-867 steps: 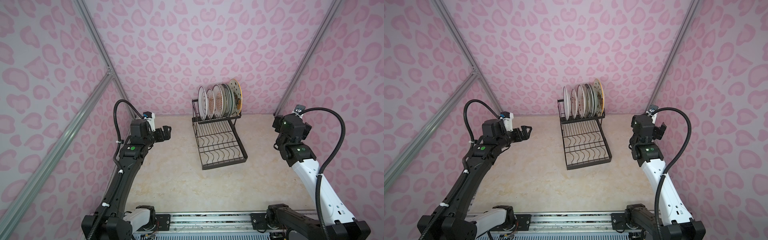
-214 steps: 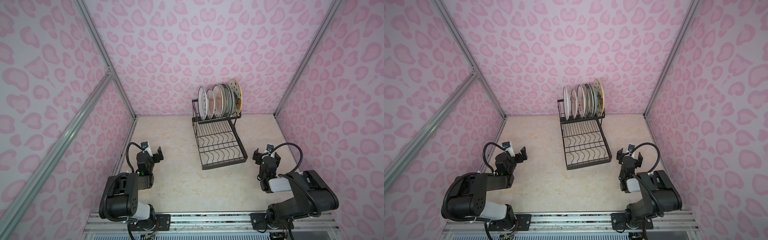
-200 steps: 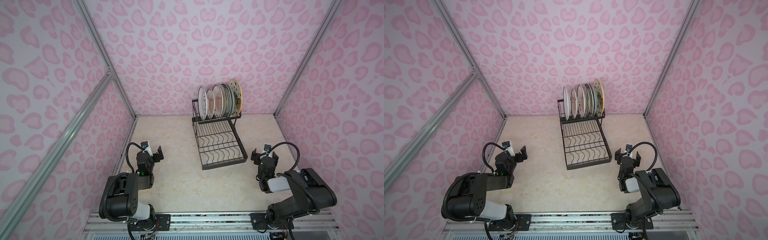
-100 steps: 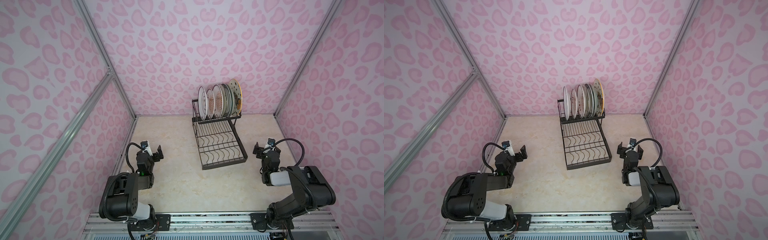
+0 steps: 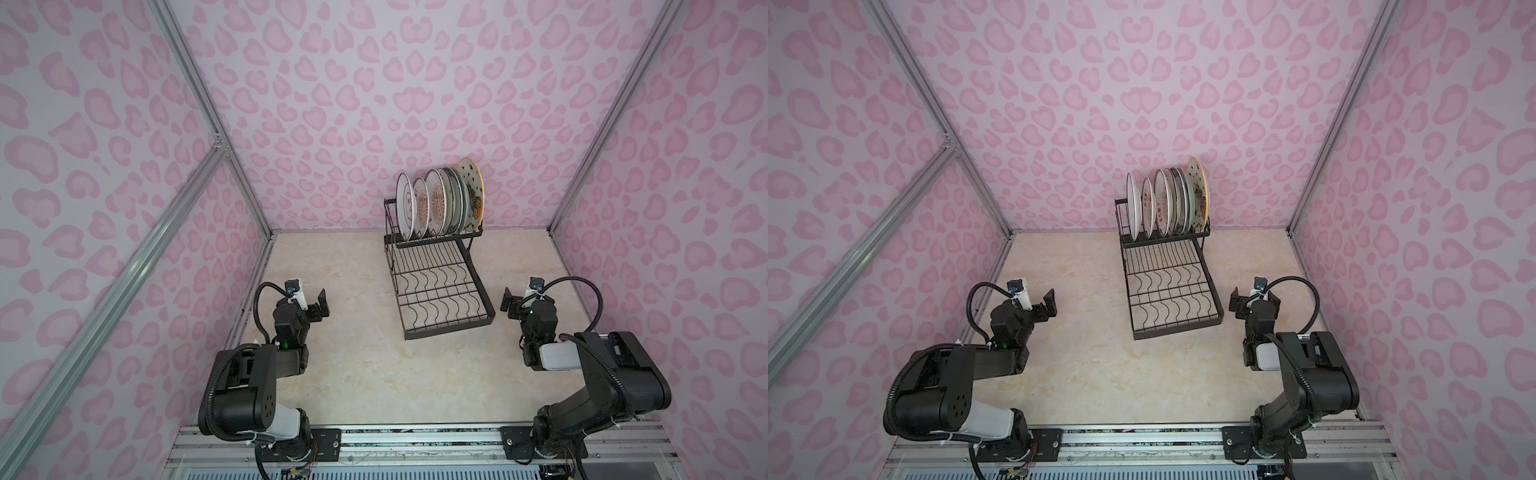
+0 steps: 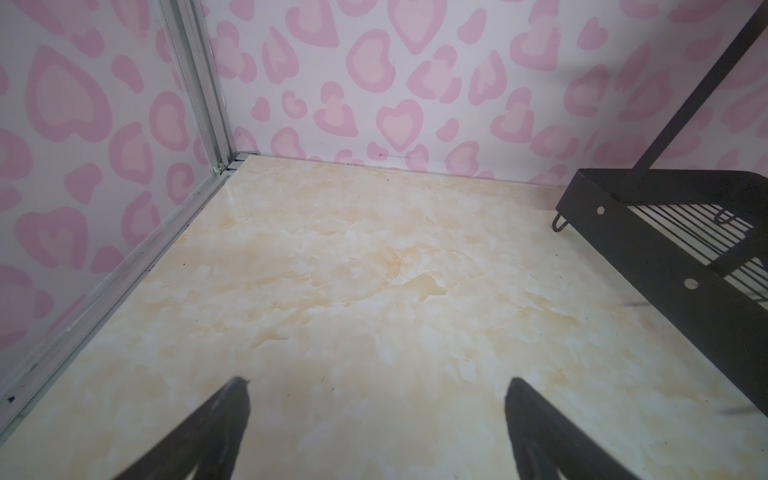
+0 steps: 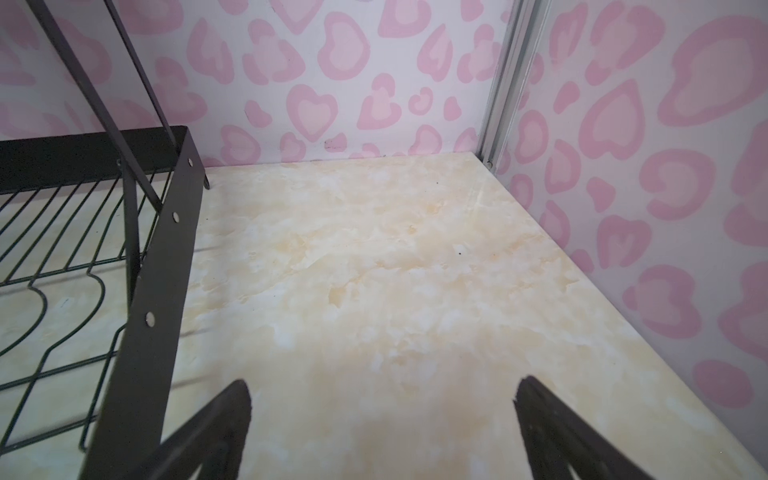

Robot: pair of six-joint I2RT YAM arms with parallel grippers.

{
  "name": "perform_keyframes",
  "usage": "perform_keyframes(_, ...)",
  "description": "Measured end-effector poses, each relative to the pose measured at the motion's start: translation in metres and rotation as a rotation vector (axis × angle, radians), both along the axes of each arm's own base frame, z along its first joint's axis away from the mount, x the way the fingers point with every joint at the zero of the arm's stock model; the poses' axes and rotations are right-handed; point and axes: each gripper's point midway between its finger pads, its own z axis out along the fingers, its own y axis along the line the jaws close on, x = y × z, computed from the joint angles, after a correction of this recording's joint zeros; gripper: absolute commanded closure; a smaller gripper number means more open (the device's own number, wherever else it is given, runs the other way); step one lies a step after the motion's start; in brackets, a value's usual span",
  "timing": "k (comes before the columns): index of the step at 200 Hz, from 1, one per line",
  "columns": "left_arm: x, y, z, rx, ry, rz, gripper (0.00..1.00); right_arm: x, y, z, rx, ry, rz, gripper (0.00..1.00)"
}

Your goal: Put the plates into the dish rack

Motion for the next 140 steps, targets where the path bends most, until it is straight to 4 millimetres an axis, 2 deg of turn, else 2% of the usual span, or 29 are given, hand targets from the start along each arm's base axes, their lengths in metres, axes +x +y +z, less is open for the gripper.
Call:
perform_keyframes(111, 0.0011, -0.0019, -0.0029, 0.031, 0.019, 0.009, 0.03, 0.0004, 0.0021, 0.0004, -0.002, 0.000, 0.002, 0.02)
perform_keyframes(140, 0.0010, -0.0021, -0.0030, 0.031, 0.020, 0.009, 0.02, -0.0031, 0.0015, 0.0011, -0.033, -0.003, -0.062, 0.02)
